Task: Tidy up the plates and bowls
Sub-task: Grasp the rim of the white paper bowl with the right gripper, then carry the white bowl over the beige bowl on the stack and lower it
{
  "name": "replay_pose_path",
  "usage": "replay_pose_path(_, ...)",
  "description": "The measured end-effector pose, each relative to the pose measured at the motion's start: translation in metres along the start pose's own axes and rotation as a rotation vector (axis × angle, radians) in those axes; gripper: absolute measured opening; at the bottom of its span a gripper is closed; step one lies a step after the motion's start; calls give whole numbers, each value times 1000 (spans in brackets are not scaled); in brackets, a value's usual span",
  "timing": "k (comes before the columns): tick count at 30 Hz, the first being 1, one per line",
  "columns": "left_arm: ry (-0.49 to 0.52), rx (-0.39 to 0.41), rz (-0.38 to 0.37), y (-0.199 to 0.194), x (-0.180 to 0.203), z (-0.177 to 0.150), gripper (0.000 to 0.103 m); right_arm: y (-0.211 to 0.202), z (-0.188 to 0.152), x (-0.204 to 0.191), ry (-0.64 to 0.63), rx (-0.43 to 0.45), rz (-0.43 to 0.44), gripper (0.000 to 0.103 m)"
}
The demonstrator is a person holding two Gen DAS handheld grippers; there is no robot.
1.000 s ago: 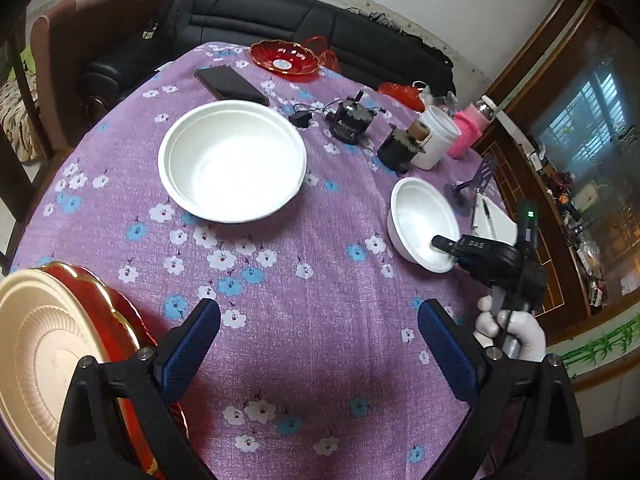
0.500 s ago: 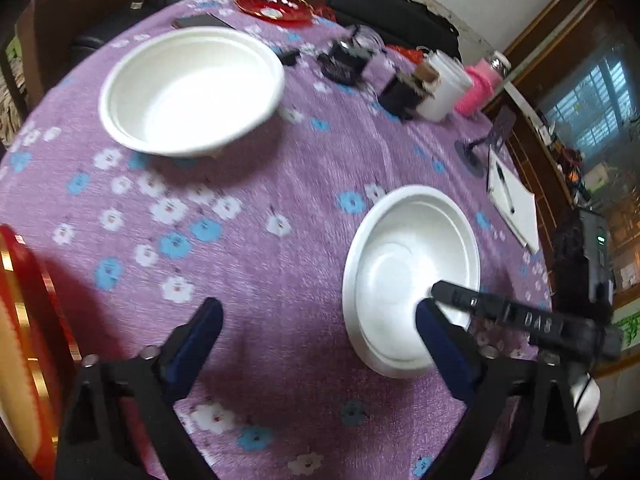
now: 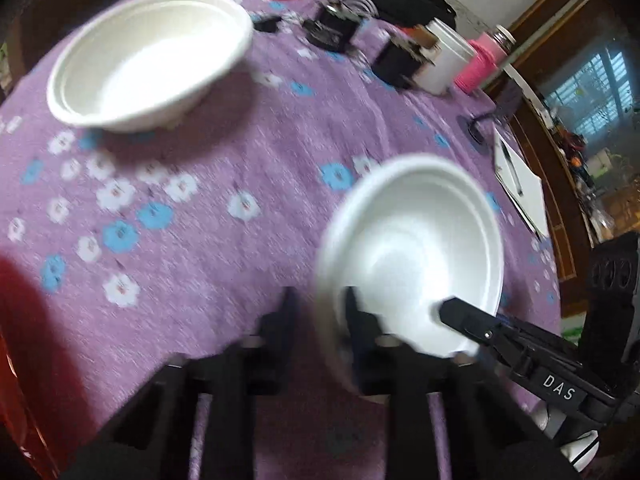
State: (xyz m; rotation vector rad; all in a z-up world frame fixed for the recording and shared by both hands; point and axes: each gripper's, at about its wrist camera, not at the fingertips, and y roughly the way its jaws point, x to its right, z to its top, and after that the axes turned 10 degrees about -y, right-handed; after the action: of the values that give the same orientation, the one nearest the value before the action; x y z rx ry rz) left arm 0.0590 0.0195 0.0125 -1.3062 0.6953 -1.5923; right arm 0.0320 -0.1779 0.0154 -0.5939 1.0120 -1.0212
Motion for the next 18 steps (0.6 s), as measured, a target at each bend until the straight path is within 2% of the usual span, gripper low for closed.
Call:
replay_pose_path(1,6,8,8,-2,1,-3,12,-2,0,-7,-18,7,-10,15)
replay_pose_path(4,11,53,7,-23,-1,-14,13,-15,-4,-27,-85,40,-54,14)
replay_pose_path(12,-22,235,-8,-112,-20,-36,13,-50,-4,-92,-181,131,23,14)
replay_pose_path(18,-142,385,-13,-184,-76,-49,13,-51,4,-169,-304,152,112,14)
